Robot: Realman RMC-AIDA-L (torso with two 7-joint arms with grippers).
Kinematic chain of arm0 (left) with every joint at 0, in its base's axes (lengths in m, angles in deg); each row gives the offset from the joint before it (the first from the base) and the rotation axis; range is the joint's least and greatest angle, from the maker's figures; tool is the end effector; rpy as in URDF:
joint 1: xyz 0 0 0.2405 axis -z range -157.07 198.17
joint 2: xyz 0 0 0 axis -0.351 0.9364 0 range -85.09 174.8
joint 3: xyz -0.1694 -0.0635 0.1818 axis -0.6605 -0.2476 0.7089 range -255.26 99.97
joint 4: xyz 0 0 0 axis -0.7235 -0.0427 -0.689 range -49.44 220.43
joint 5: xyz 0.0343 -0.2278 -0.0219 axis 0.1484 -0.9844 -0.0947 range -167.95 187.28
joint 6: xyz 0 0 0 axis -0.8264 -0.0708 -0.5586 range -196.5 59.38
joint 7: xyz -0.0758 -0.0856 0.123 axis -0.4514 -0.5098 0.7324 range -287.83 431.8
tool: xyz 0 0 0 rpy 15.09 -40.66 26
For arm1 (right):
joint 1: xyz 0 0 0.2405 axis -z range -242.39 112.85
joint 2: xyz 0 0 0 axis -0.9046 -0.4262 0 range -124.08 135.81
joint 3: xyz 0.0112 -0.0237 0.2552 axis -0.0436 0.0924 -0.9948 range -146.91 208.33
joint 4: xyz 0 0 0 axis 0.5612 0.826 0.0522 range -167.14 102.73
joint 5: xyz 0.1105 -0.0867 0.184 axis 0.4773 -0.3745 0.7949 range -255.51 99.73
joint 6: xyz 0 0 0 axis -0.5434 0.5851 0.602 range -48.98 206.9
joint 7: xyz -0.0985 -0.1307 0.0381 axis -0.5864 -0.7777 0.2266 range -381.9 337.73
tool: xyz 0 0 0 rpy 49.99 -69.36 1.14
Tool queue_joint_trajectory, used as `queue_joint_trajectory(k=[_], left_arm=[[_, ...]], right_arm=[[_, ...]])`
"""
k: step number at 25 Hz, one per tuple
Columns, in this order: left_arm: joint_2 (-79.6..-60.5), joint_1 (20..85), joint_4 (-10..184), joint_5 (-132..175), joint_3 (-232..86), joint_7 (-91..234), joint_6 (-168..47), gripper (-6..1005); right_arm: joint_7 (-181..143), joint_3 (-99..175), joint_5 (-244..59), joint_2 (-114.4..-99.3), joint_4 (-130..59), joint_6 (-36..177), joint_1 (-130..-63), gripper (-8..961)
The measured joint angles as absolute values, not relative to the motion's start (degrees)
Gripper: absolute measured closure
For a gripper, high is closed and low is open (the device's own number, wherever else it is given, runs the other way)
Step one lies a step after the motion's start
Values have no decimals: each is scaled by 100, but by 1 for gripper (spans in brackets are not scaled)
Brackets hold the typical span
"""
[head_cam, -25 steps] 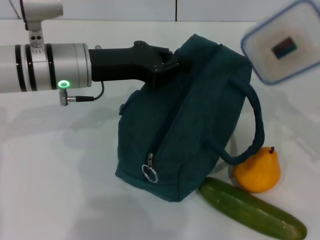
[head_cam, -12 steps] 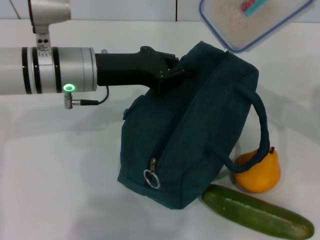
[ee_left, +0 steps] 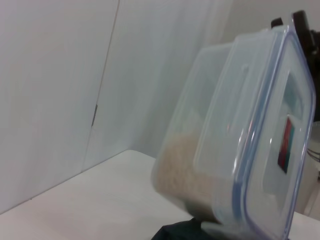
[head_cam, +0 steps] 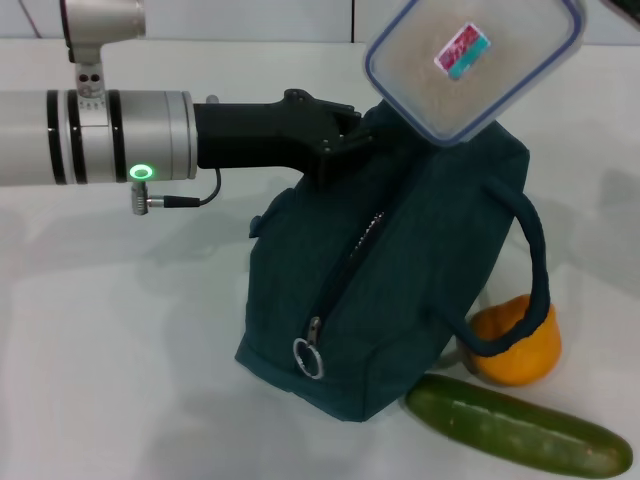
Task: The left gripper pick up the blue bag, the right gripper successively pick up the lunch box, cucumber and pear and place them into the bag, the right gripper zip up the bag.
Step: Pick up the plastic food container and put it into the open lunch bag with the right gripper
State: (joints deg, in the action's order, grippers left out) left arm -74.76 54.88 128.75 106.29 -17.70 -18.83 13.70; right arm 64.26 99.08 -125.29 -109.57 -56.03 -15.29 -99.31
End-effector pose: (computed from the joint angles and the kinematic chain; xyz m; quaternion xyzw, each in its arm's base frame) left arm -0.1758 0.3882 -0.0388 -0.9349 -0.1946 -0.2853 0.0818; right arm 0.1632 0.3845 0.0244 -0.7574 0.2522 0.5998 0.0545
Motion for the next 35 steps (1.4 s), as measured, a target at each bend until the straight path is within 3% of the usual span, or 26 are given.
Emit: queue_joint_trajectory(k=[11, 35], left_arm=[[-7482, 5442, 12824, 10474, -1796, -1854, 994, 886], [-7494, 5507, 12628, 10125, -1771, -1760, 381, 888]], right_arm=[[6400, 9955, -12899, -10891, -5784, -1550, -9315, 794], [6407, 9980, -14319, -10898, -5841, -719, -9814, 765]])
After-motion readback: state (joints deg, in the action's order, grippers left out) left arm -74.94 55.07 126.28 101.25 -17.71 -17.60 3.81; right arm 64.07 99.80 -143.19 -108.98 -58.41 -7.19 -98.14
